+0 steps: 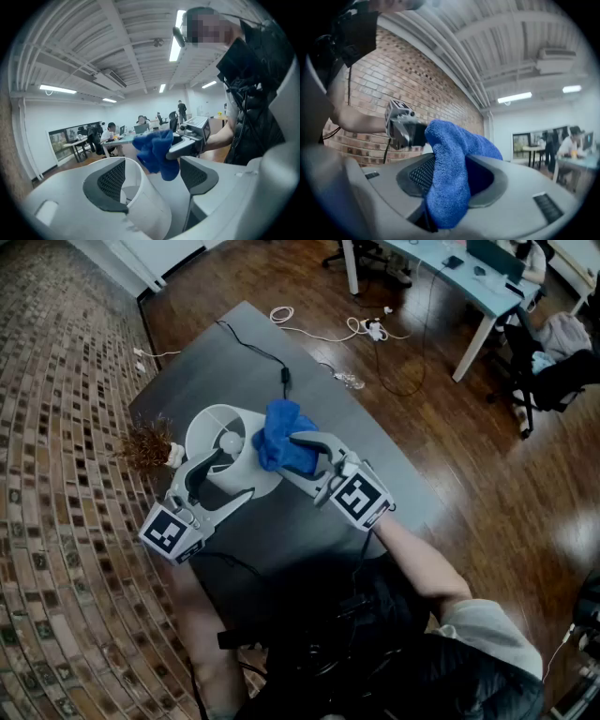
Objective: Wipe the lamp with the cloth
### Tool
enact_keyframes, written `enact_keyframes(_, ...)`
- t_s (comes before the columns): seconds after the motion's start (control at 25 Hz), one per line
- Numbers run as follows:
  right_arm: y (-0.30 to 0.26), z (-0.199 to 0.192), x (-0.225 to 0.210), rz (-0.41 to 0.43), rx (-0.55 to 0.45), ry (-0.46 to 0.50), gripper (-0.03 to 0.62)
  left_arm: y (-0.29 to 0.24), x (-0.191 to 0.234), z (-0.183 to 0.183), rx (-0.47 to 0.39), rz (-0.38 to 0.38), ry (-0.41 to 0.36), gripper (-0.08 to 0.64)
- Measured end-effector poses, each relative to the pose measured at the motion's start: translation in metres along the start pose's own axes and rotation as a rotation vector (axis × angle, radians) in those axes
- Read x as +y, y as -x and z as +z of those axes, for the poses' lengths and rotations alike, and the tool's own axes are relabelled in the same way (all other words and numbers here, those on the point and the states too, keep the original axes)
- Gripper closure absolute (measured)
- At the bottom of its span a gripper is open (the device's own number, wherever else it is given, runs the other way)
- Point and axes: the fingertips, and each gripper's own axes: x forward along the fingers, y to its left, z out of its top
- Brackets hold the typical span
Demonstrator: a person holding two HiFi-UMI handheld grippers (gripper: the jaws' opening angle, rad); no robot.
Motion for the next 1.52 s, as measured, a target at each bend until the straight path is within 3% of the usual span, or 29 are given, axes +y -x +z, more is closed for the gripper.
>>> enact_keyframes(0.12,-0.027,0.024,0.027,-0.014,0.007,0.248,0.39,0.005,0.003,0.013,-0.073,-0.065,0.043,0.215)
enact_keyframes(0.2,-0.04,0.0,0.044,-0.013,0.046,0.35,0.39,0.007,0.005,0.015,-0.097,-0.091,0.055,0.214)
enact_keyframes(0.32,-0.035,-0.064,0.068,0.013,0.128,0.41,0.41,0.011,0.004,0.016,-0.125,-0.119,0.08,0.215)
enact_keyframes(0.44,-0.021,-0.137,0.084,0.056,0.281,0.442,0.422,0.015,0.006,0.022,-0.177,-0.148,0.127,0.218)
enact_keyframes(0.52,-0.01,-0.161,0.087,0.078,0.35,0.441,0.442,0.016,0.007,0.025,-0.201,-0.157,0.142,0.235)
enact_keyframes(0.6,0.0,-0.149,0.082,0.074,0.353,0.426,0.447,0.017,0.008,0.028,-0.238,-0.162,0.165,0.235)
enact_keyframes(0.68,0.002,-0.101,0.076,0.04,0.287,0.44,0.449,0.021,0.012,0.034,-0.293,-0.175,0.214,0.233)
enact_keyframes(0.8,-0.011,-0.005,0.069,-0.062,0.111,0.546,0.451,0.033,0.024,0.042,-0.39,-0.221,0.317,0.232)
enact_keyframes(0.88,-0.024,0.03,0.067,-0.133,0.042,0.644,0.451,0.041,0.035,0.048,-0.461,-0.259,0.403,0.239)
enact_keyframes(1.0,-0.05,0.013,0.079,-0.125,0.079,0.735,0.451,0.046,0.046,0.053,-0.513,-0.276,0.461,0.268)
enact_keyframes(1.2,-0.057,-0.09,0.123,0.038,0.291,0.882,0.451,0.037,0.037,0.049,-0.45,-0.267,0.386,0.268)
enact_keyframes(1.36,-0.037,-0.158,0.142,0.16,0.446,0.858,0.451,0.032,0.032,0.049,-0.425,-0.274,0.358,0.268)
enact_keyframes(1.44,-0.03,-0.147,0.143,0.153,0.442,0.821,0.451,0.031,0.031,0.049,-0.419,-0.278,0.348,0.28)
enact_keyframes(1.52,-0.031,-0.106,0.14,0.112,0.384,0.809,0.451,0.031,0.032,0.048,-0.413,-0.283,0.341,0.282)
